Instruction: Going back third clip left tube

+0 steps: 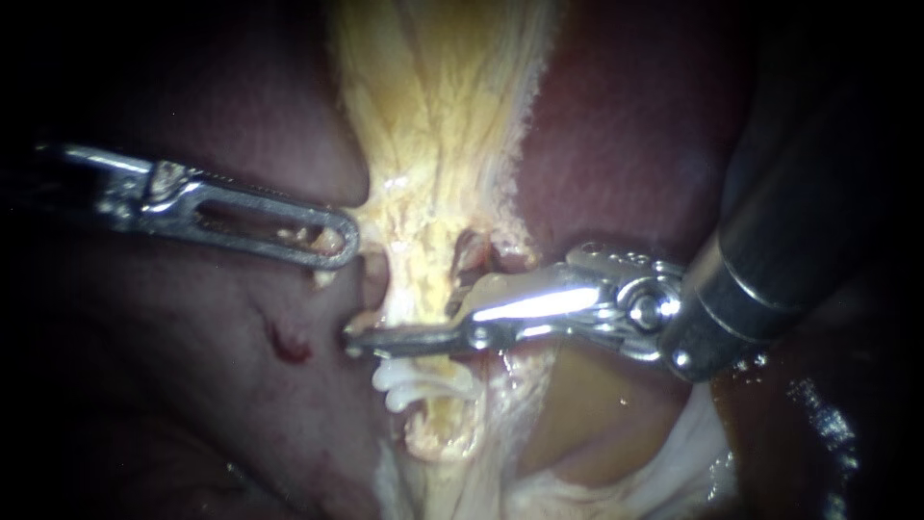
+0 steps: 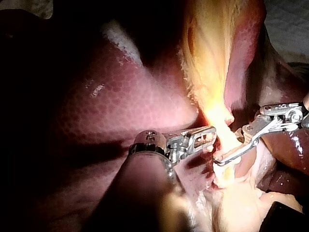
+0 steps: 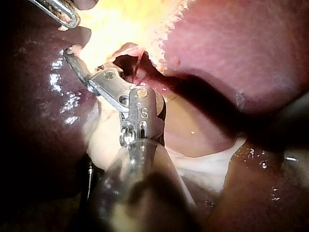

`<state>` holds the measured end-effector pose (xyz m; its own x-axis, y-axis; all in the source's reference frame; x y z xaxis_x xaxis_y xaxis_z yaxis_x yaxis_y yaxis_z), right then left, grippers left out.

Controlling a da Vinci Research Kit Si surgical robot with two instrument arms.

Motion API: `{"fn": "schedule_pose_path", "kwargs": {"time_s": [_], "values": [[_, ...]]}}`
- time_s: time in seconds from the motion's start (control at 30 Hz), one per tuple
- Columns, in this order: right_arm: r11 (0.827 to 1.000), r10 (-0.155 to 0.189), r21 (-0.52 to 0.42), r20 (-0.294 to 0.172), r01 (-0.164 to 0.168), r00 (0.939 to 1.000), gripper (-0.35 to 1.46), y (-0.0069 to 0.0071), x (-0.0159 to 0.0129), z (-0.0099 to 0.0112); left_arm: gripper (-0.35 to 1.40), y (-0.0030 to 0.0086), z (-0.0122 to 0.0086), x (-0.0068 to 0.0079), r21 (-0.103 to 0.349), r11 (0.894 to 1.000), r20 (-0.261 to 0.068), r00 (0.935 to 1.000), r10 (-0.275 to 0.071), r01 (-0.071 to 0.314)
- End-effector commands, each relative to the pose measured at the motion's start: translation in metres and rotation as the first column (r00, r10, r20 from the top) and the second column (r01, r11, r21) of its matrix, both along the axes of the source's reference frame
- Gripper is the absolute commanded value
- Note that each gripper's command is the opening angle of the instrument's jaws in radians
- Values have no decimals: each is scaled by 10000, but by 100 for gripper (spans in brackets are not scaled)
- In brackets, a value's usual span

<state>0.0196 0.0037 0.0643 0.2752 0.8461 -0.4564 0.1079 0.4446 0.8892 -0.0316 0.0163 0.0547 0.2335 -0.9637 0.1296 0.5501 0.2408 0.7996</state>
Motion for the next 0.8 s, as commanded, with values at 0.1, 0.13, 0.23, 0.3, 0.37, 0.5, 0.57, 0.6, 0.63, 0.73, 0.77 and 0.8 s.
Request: {"fn": "schedule_pose_path", "kwargs": {"time_s": [0.1, 0.13, 0.23, 0.3, 0.37, 0.5, 0.57, 0.6, 0.63, 0.73, 0.77, 0.8], "values": [[10000, 37, 15, -58, -37, 10000, -35, 0, -1, 0, -35, 0, 1, 0, -2, 10000, -9, 10000, -3, 3], [10000, 35, 14, -59, -35, 10000, -35, 0, -1, 0, -35, 0, 1, 0, -2, 10000, -9, 10000, -2, 2], [9992, -11, -395, -182, 3, 9998, -33, -3, -1, 1, -35, 0, 1, 0, -2, 10000, -8, 10000, -1, 1], [9977, 68, -678, -324, -90, 9995, 8, -5, 0, 3, -35, 0, 1, 0, -3, 10000, -8, 10000, 0, 0], [9942, 286, -1020, -444, -330, 9986, 34, -6, 3, 4, -35, 0, 2, 0, -4, 10000, -7, 10000, 1, -1], [9896, 530, -1296, -722, -620, 9960, 46, -7, 9, 5, -35, -1, 3, 0, -9, 10000, -9, 10000, 1, -1], [9860, 576, -1515, -800, -693, 9951, 48, -8, 10, 5, -35, -1, 3, 0, -28, 10000, -26, 10000, -19, 18], [9834, 648, -1646, -763, -767, 9950, 49, -7, 10, 5, -35, -1, 3, 0, -31, 10000, -28, 10000, -21, 21], [9797, 714, -1819, -775, -845, 9944, 49, -7, 10, 6, -35, -2, 3, 0, -34, 10000, -29, 10000, -22, 22], [9660, 845, -2385, -749, -1002, 9936, 50, -4, 10, 10, -35, -3, 4, -1, -28, 10000, -16, 10000, -6, 6], [9597, 878, -2609, -750, -1045, 9933, 50, -3, 10, 13, -35, -3, 4, -1, -15, 10000, -1, 10000, 12, -12], [9547, 888, -2777, -761, -1066, 9931, 50, -2, 9, 16, -35, -4, 5, -1, -17, 10000, 0, 10000, 13, -13]]}}
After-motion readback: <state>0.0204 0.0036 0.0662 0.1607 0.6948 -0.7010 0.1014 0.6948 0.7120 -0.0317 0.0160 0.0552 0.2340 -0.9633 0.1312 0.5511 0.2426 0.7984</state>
